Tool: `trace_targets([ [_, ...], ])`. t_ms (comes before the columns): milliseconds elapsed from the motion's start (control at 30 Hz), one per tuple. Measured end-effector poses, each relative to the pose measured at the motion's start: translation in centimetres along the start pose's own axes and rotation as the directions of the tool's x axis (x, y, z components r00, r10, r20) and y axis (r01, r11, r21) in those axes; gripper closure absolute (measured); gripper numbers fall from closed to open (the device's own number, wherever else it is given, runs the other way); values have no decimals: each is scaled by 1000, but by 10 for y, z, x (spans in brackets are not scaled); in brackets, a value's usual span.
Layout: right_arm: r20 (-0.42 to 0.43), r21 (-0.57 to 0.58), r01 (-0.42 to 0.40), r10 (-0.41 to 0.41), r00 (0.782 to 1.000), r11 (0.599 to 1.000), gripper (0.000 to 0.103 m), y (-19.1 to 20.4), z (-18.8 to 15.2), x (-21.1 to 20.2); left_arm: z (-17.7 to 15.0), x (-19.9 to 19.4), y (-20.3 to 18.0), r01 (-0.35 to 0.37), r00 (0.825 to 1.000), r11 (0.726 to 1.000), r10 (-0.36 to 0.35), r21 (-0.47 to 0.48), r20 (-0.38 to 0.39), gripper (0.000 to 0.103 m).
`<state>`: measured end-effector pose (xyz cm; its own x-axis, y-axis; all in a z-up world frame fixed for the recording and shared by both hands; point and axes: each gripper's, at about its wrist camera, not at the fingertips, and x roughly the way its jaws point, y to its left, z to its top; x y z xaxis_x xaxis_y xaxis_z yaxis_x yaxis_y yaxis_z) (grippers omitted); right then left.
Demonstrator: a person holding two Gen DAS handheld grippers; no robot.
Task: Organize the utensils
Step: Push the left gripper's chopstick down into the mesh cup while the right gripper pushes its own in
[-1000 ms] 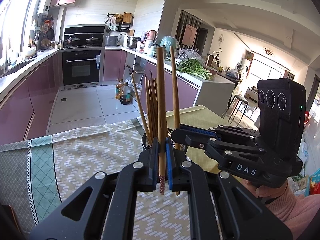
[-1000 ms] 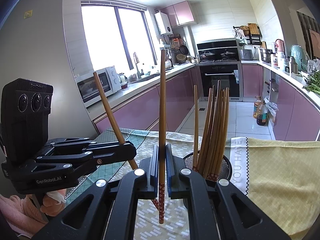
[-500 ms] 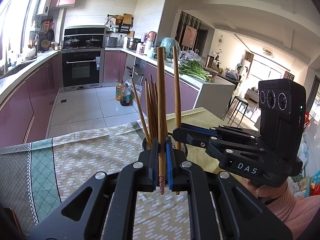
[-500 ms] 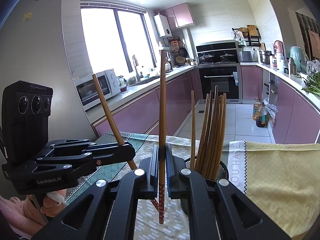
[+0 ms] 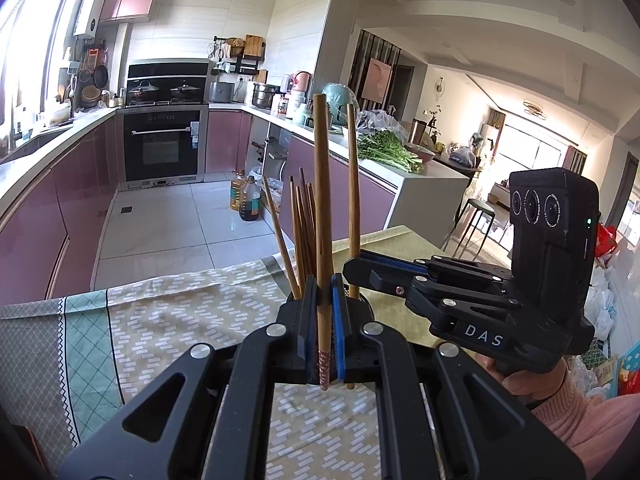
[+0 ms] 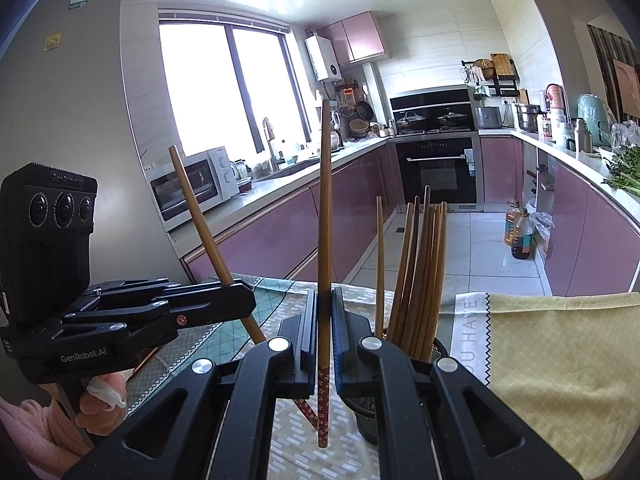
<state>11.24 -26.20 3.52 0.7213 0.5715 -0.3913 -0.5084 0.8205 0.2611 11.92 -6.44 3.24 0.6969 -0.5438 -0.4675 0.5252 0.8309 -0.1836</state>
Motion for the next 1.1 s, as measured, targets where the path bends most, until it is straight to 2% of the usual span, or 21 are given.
trace_targets([
  [1100,56,13,27,-28,998,1000,97,-18,18,2,25,-15,-7,21,996,1000,-21,1,85,95],
])
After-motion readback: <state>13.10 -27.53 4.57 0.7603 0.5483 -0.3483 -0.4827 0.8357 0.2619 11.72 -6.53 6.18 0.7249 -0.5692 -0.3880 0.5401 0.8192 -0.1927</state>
